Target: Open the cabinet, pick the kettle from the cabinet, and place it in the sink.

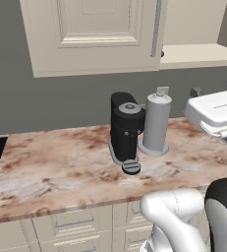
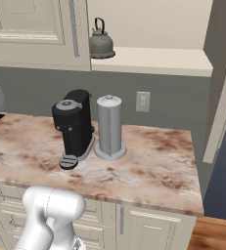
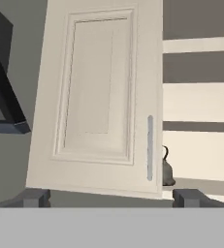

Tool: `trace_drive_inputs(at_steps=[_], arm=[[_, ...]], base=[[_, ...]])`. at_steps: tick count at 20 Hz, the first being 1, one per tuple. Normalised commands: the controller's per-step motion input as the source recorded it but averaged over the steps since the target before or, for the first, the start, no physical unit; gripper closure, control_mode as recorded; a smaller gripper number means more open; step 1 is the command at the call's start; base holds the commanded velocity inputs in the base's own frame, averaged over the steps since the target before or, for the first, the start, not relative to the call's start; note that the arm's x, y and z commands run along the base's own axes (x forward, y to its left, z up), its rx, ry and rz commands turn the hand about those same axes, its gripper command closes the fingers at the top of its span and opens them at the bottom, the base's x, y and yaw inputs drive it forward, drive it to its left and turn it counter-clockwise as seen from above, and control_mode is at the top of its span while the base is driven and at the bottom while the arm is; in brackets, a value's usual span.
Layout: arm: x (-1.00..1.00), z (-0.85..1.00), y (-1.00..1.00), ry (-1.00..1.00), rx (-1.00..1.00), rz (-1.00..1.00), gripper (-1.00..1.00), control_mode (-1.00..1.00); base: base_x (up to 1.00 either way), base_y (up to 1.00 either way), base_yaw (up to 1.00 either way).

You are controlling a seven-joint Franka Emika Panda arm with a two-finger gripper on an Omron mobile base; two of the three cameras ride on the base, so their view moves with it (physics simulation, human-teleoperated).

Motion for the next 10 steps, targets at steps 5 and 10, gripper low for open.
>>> trace_drive_inputs(at_steps=[5,10], arm=[[0.19,0.26,-0.02,-0.05,0.0,-0.02,-1.0,-1.0],[0.31,0.03,-0.12,-0.04,0.0,0.0,-1.0,-1.0]], base=[[0.0,0.0,0.0],[0.0,0.0,0.0]])
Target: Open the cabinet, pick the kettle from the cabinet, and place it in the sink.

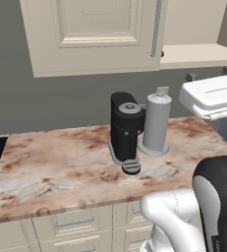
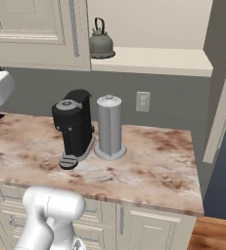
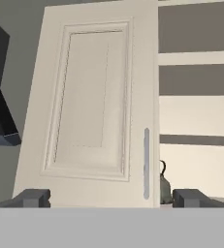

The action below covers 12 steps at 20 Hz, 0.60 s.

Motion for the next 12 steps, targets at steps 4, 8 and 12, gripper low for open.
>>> trace_drive_inputs(at_steps=[4,8,12], arm=[[0.37,-0.03,-0.14,0.0,0.0,0.0,-1.0,-1.0],[0.33,-0.01,-0.06,-0.05,0.0,-0.01,-1.0,-1.0],[0.28,0.0,-0.14,-0.01,0.0,-0.08,-1.0,-1.0]], base=[[0.0,0.0,0.0],[0.0,0.0,0.0],[0.0,0.0,0.0]])
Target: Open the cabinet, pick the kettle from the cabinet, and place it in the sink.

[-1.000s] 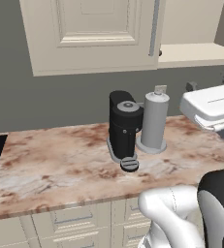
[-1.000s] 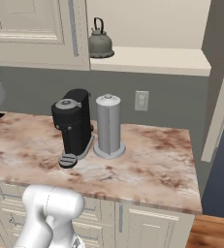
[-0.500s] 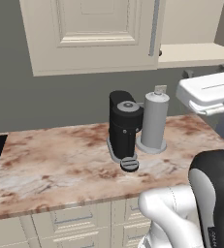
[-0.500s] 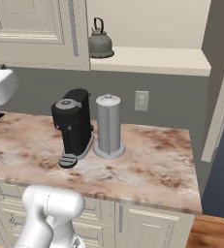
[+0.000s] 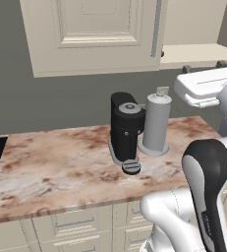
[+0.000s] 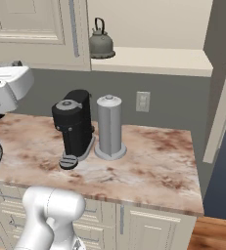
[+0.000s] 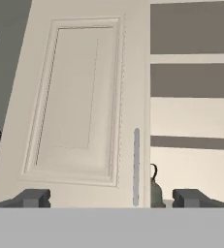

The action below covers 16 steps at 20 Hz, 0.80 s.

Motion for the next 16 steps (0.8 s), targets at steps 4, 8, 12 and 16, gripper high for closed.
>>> trace_drive_inputs(at_steps=[4,8,12,16], arm=[[0.33,0.0,-0.25,0.0,0.0,-0.1,-1.0,-1.0],[0.39,0.0,-0.24,0.0,0.0,-0.1,-1.0,-1.0],[0.33,0.02,-0.19,0.0,0.0,-0.01,-1.0,-1.0],[0.42,0.0,-0.03,0.0,0.02,0.0,-1.0,-1.0]], base=[[0.0,0.0,0.0],[0.0,0.0,0.0],[0.0,0.0,0.0],[0.0,0.0,0.0]])
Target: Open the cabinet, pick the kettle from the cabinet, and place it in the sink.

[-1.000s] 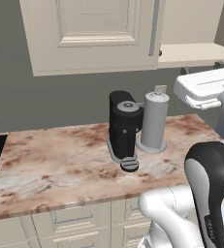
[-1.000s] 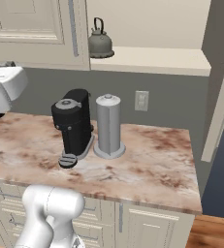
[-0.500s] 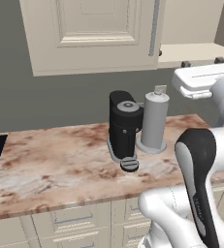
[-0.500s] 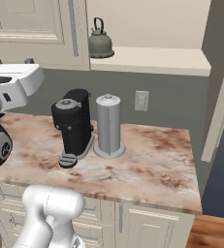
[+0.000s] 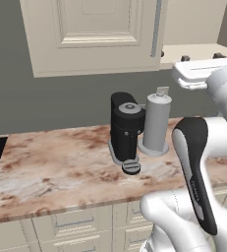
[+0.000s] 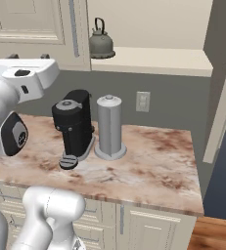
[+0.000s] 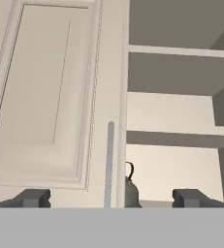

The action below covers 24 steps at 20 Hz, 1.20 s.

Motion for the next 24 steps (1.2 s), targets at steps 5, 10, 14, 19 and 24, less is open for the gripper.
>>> trace_drive_inputs(at_steps=[5,10,14,19,24], arm=[[0.45,0.0,0.0,0.02,0.05,0.03,-1.0,-1.0],[0.43,0.0,0.0,0.01,0.03,0.01,-1.0,-1.0],[0.37,0.0,0.0,0.0,0.0,0.0,-1.0,-1.0],[0.33,0.0,0.0,0.0,0.0,0.0,-1.0,-1.0],[0.39,0.0,0.0,0.0,0.0,0.0,-1.0,-1.0]], base=[[0.0,0.0,0.0],[0.0,0.0,0.0],[0.0,0.0,0.0],[0.0,0.0,0.0],[0.0,0.0,0.0]])
